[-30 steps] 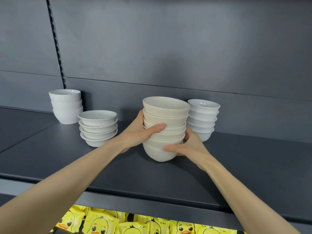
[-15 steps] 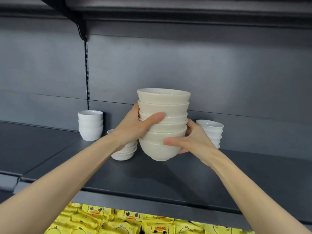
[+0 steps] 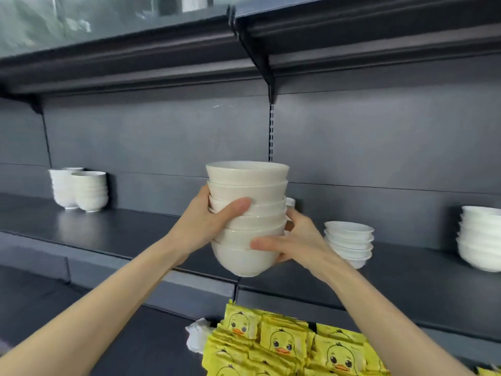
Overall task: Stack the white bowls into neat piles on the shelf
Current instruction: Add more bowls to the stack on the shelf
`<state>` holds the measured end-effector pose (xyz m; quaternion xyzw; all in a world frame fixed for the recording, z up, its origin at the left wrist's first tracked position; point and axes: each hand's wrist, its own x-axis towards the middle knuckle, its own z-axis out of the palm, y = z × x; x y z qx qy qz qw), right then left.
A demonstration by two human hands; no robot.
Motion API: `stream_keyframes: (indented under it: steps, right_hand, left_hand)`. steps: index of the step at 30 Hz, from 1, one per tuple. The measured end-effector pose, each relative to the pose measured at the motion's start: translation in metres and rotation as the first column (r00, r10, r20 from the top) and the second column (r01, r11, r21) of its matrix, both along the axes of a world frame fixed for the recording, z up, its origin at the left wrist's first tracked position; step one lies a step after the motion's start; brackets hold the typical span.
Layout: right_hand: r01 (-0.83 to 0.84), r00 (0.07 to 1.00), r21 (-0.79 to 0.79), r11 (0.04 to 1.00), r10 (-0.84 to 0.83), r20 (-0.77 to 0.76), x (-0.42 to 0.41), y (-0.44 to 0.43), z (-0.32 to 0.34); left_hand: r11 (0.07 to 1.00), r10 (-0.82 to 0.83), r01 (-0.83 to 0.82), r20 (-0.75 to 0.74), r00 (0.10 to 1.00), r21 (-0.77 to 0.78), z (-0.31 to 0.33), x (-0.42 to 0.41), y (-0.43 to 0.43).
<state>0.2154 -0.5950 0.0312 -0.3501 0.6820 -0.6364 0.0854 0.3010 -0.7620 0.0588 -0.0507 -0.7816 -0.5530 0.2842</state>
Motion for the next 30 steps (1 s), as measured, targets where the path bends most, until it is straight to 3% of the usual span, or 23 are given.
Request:
stream_keyframes:
  steps: [11, 24, 30]
  right_hand:
    - [-0.197, 0.98, 0.05, 0.979, 0.197, 0.004, 0.006, -0.23, 0.001]
    - [-0.253, 0.967, 0.065, 0.965, 0.25, 0.054, -0.079, -0.468, -0.005]
    - [-0.203, 0.977, 0.12, 0.972, 0.194, 0.085, -0.112, -0.566, -0.021]
  left_hand:
    - [0.981, 0.191, -0.191, 0.001, 0.982, 0.009, -0.01, 0.028, -0.223]
    - [0.974, 0.228, -0.228, 0.007, 0.974, 0.01, -0.019, -0.053, -0.453]
    - [0.981, 0.194, -0.194, 0.063, 0.979, 0.0, -0.041, -0.099, -0.558]
